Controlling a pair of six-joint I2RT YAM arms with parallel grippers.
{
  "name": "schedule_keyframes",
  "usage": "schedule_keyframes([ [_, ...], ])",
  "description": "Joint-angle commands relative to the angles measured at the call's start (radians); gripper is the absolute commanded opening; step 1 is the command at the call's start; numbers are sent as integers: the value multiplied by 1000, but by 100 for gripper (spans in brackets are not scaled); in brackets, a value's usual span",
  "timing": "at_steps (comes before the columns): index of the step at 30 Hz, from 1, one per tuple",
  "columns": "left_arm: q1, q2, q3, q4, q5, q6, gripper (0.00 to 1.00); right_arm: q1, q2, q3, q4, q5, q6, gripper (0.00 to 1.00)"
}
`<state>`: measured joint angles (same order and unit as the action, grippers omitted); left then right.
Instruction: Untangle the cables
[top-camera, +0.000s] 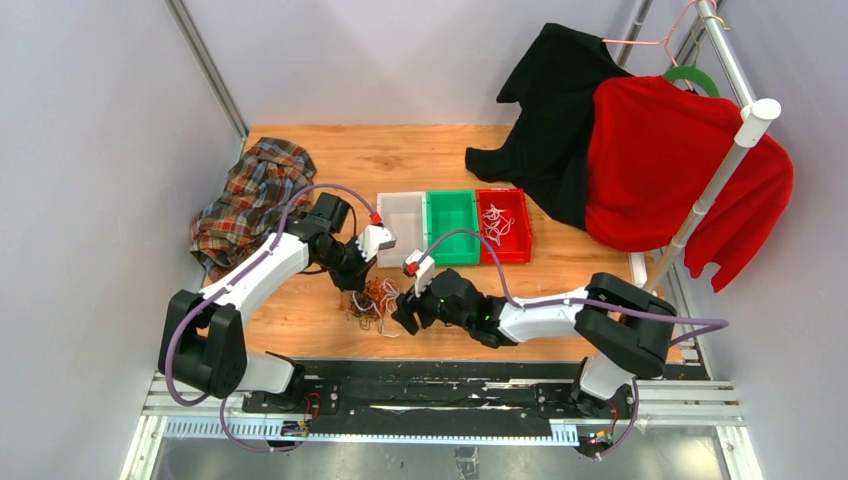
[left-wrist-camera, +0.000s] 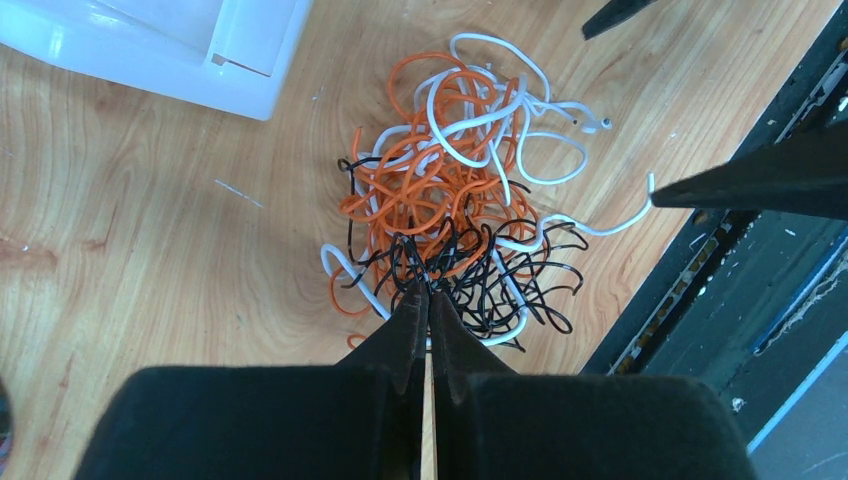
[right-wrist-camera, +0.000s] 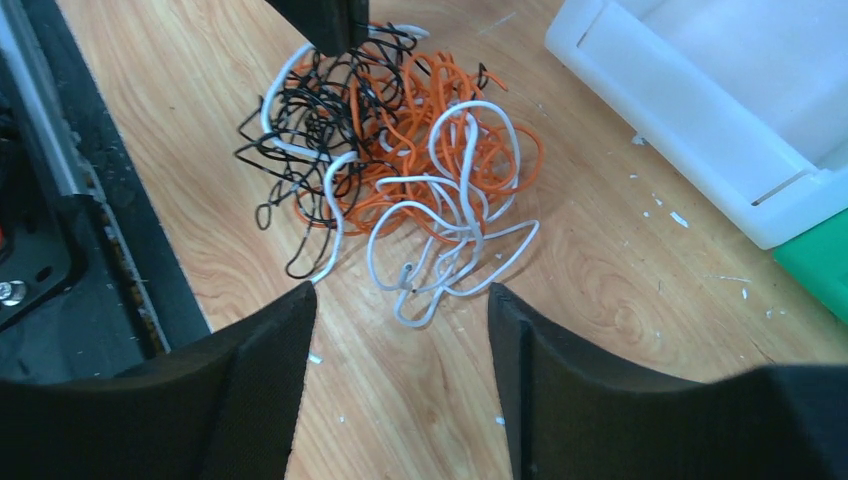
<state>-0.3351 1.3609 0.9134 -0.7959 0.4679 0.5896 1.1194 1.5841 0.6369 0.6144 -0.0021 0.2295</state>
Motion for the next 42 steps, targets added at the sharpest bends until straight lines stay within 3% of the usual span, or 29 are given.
schedule_keyframes([
  [1, 8, -16, 8, -9, 14, -13, 1, 19, 47, 31, 70, 18, 37, 59],
  [6, 7, -20, -5, -11, -1, -9, 1, 16, 67, 27, 66, 66, 38, 30],
  [9, 7, -29, -13, -16, -14, 5, 1, 16, 59, 26, 59, 79, 31, 3],
  [10, 7, -35, -17, -15, -23, 12, 1, 16, 42, 18, 47, 90, 30, 1],
  [17, 7, -33, -51, 21, -81, 46, 1, -9, -176, -79, -79, 204, 28, 1],
  [23, 7, -33, -92, 64, -147, 86, 1, -66, -461, -145, -264, 311, 47, 1],
  [32, 7, -53, -128, 90, -187, 134, 1, -224, -892, -115, -518, 441, 18, 1],
  [35, 7, -61, -137, 97, -202, 152, 1, -312, -939, -60, -581, 481, 9, 1],
  [42, 7, -81, -202, 132, -302, 234, 1, -467, -927, 115, -626, 419, -56, 1],
])
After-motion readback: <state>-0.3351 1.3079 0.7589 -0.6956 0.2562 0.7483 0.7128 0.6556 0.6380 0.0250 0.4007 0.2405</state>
